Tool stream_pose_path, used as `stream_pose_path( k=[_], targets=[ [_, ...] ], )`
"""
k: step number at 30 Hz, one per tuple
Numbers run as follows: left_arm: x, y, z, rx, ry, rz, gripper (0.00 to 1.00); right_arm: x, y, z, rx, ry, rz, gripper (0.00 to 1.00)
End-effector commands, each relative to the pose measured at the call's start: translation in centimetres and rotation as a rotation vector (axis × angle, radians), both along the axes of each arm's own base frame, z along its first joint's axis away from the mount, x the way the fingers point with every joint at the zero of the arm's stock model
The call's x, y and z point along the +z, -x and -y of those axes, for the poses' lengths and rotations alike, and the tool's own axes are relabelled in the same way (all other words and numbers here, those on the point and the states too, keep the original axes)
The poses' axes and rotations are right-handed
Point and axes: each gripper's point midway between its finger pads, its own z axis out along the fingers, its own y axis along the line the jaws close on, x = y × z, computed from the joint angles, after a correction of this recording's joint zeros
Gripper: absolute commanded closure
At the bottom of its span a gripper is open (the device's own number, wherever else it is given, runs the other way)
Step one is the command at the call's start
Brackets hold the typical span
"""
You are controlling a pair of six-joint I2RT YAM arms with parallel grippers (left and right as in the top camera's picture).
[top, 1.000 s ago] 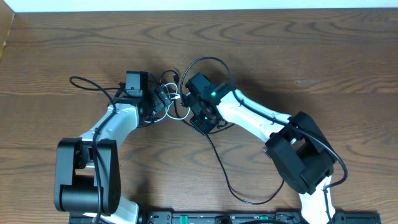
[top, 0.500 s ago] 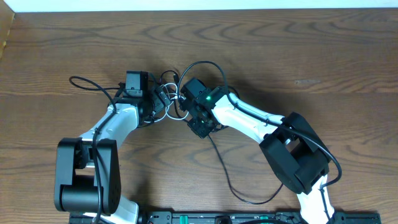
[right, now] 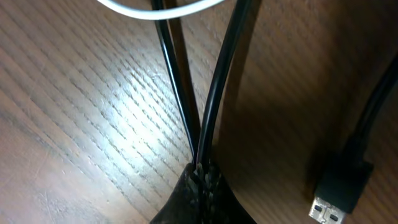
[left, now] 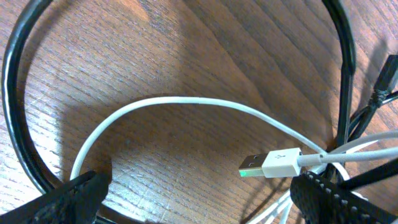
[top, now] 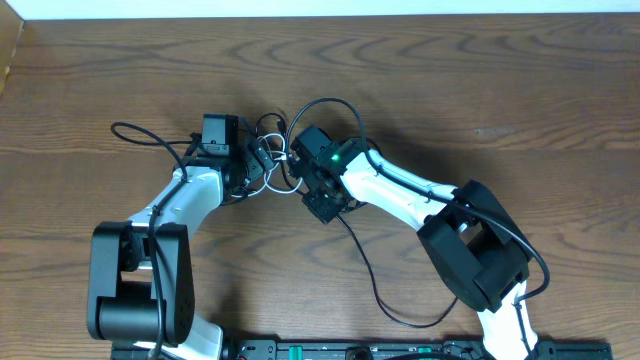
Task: Untangle cables
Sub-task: 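Grasp a black cable near the coil with the right gripper, then pull the right gripper up-right, drawing the black cable away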
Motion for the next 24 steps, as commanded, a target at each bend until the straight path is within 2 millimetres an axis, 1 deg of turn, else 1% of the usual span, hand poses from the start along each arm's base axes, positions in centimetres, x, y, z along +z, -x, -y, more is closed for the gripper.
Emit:
stream_pose_path(
  k=[1, 2, 3, 6, 9, 12, 13, 14, 15, 16, 17, 18, 22, 24],
  targets=[
    [-0.7, 0.6, -0.4, 0.006, -0.017, -0.025, 0.01, 2.5, -0.5, -1.1, 0.079, -0.045, 0.058, 0.99],
    [-0.7, 0.6, -0.4, 0.006, -0.017, -0.025, 0.01, 3.3, -0.6, -1.2, 0.100, -0.059, 0.073, 0.99],
    [-0.6, 0.6, -0.4, 0.006, -0.017, -0.024, 0.01, 4.5, -0.7, -1.4, 0.115, -0.075, 0.094, 0.99],
    [-0.7, 0.6, -0.4, 0.006, -0.017, -0.025, 0.01, 7.3, -1.1, -1.8, 0.120, -0.121, 0.137, 0.99],
    [-0.7, 0.6, -0.4, 0.006, -0.017, -0.025, 0.01, 10.7, -1.1, -2.5, 0.145, -0.212, 0.169, 0.99],
    [-0.6, 0.6, -0.4, 0.006, -0.017, -0.024, 0.01, 15.3, -1.3, -2.6, 0.144, -0.316, 0.219, 0.99],
    [-0.6, 0.6, -0.4, 0.006, -0.017, -0.024, 0.01, 17.5, -1.5, -2.3, 0.144, -0.355, 0.252, 0.99],
    [-0.7, 0.6, -0.4, 0.006, -0.017, -0.025, 0.01, 18.7, -1.6, -2.0, 0.147, -0.378, 0.272, 0.99],
    [-0.7, 0.6, -0.4, 0.006, -0.017, -0.027, 0.01, 20.7, -1.8, -1.4, 0.138, -0.409, 0.310, 0.99],
    [-0.7, 0.6, -0.4, 0.006, -0.017, -0.028, 0.01, 21.7, -2.0, -1.0, 0.130, -0.421, 0.332, 0.99],
    [-0.7, 0.6, -0.4, 0.006, -0.017, -0.028, 0.01, 24.3, -2.5, 0.2, 0.107, -0.455, 0.389, 0.99],
    [-0.7, 0.6, -0.4, 0.006, -0.017, -0.027, 0.01, 26.0, -2.7, 1.1, 0.092, -0.480, 0.425, 0.99],
    [-0.6, 0.6, -0.3, 0.008, -0.011, -0.025, 0.02, 30.8, -3.1, 3.8, 0.053, -0.567, 0.520, 0.99],
    [0.0, 0.5, -0.1, 0.000, 0.018, -0.011, 0.02, 33.0, -3.2, 5.4, 0.035, -0.612, 0.562, 0.99]
  ],
)
